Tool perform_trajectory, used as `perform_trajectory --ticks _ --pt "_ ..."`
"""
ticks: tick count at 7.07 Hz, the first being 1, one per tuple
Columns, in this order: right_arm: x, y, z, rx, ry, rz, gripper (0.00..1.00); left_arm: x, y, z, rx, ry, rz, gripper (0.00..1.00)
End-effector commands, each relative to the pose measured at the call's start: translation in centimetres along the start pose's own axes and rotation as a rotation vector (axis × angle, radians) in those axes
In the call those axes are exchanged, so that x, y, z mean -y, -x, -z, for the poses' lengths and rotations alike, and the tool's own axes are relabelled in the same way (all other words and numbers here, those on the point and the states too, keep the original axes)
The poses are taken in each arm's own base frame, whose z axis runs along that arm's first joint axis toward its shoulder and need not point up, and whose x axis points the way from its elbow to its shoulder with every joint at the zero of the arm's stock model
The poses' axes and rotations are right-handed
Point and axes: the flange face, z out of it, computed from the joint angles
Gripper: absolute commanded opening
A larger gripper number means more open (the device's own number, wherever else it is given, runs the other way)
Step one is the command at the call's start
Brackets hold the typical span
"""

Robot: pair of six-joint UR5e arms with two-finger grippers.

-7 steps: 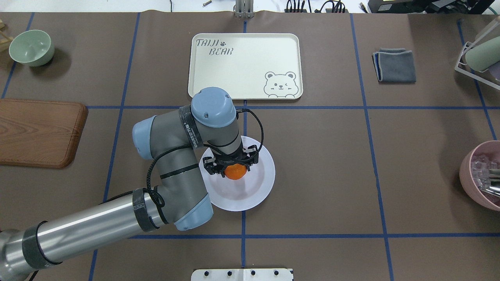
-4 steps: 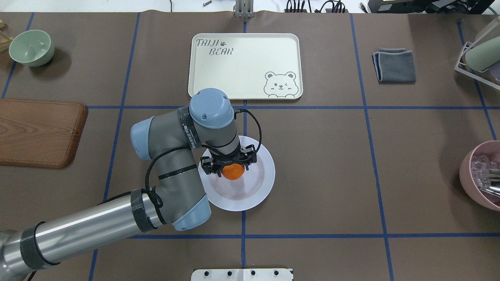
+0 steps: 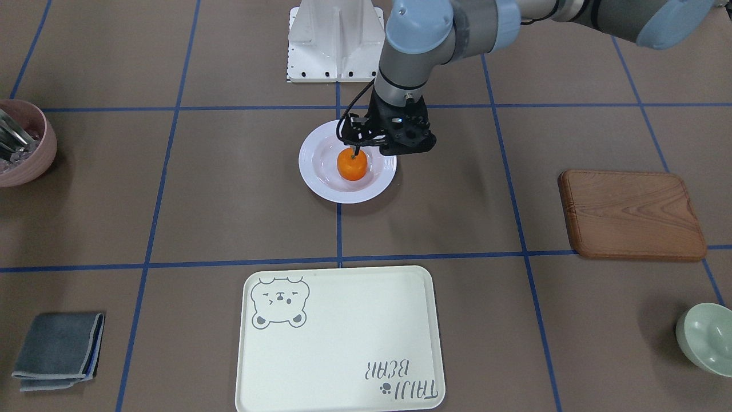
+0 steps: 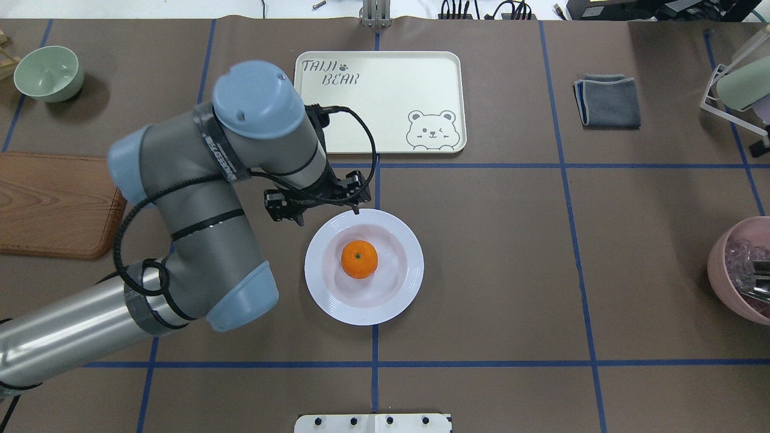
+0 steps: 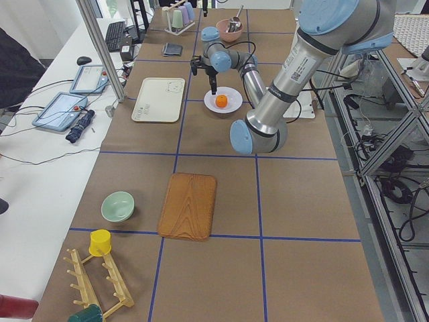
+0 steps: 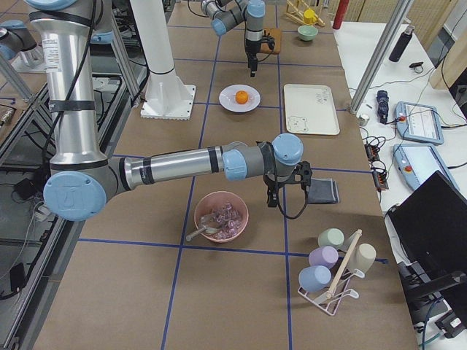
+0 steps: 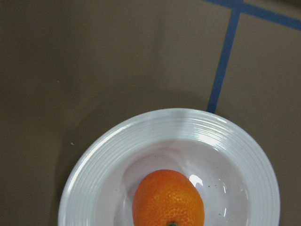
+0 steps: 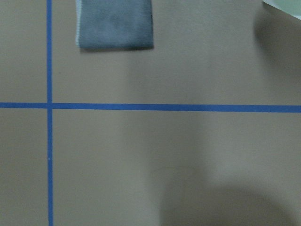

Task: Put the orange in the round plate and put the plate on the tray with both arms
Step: 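Raise the left gripper back toward its side while the right arm reaches toward the plate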

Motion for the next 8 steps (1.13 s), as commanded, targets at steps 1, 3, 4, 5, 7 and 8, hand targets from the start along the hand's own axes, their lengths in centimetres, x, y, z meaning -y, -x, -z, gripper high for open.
perform_trajectory --ticks 1,3,4,5,7,8 --pt "0.1 12.0 -6.5 0.086 -0.069 -0.079 1.00 6.7 7.5 4.0 0.064 -0.121 0.026 0.98" --pt "-3.3 26.2 -15.8 0.187 -0.162 -0.227 1.00 12.6 16.1 5.9 0.067 -0.224 -0.022 0.98" --pt "-6.0 31.4 -18.4 0.276 -0.192 -0.272 1.00 14.9 19.9 5.5 0.068 -0.261 -0.063 0.98" --pt "-8.1 34.4 -19.1 0.373 -0.181 -0.285 1.00 16.5 21.8 5.3 0.088 -0.267 -0.074 0.98" --pt "-11.5 37.4 -21.5 0.445 -0.227 -0.271 1.00 17.5 22.9 5.6 0.101 -0.270 -0.050 0.98" --pt "-12.8 38.9 -21.9 0.502 -0.233 -0.300 1.00 18.1 23.5 5.7 0.105 -0.269 -0.036 0.98"
